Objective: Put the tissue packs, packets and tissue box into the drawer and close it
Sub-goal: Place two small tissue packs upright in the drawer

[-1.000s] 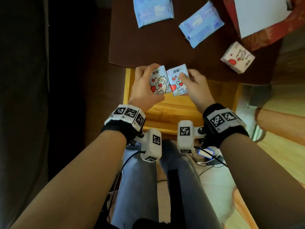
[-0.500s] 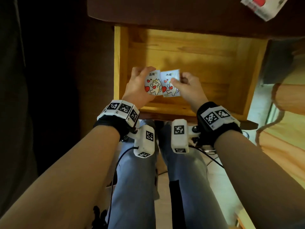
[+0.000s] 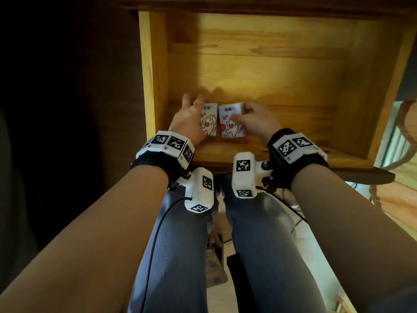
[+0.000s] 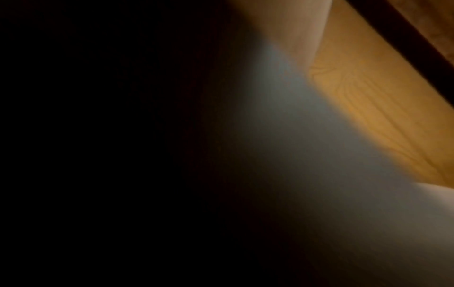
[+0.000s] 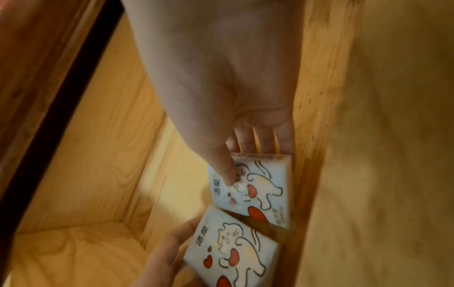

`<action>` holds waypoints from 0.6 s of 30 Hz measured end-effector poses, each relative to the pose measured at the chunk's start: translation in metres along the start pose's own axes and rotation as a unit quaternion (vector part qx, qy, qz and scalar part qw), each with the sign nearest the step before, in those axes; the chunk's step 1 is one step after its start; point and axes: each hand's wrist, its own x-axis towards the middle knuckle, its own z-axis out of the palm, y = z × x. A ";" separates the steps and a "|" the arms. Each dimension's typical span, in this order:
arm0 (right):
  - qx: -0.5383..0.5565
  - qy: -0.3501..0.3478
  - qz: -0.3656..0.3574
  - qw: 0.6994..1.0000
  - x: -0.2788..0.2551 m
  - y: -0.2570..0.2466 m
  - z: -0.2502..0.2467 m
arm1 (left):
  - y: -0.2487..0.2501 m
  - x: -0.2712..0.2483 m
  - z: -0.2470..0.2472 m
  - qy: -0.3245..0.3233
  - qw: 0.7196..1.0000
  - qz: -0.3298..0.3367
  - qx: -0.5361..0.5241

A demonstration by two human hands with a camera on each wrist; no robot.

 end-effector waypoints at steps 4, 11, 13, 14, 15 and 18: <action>0.004 -0.001 0.019 1.000 0.000 0.001 0.002 | -0.003 -0.001 0.000 -0.019 1.000 -0.010 0.008; -0.043 0.076 0.025 0.996 -0.008 0.004 0.005 | -0.001 -0.021 -0.020 0.040 0.999 0.013 -0.014; -0.075 0.110 0.011 0.991 -0.014 0.003 0.007 | 0.000 -0.029 -0.032 0.078 0.995 0.036 -0.055; -0.087 0.122 -0.002 0.989 -0.017 0.003 0.008 | 0.000 -0.035 -0.039 0.108 0.990 0.050 -0.075; -0.098 0.131 -0.018 0.986 -0.021 0.002 0.010 | 0.000 -0.040 -0.046 0.146 0.983 0.062 -0.089; -0.140 0.147 -0.095 0.975 -0.028 -0.002 0.021 | -0.009 -0.053 -0.059 0.262 0.959 0.064 -0.088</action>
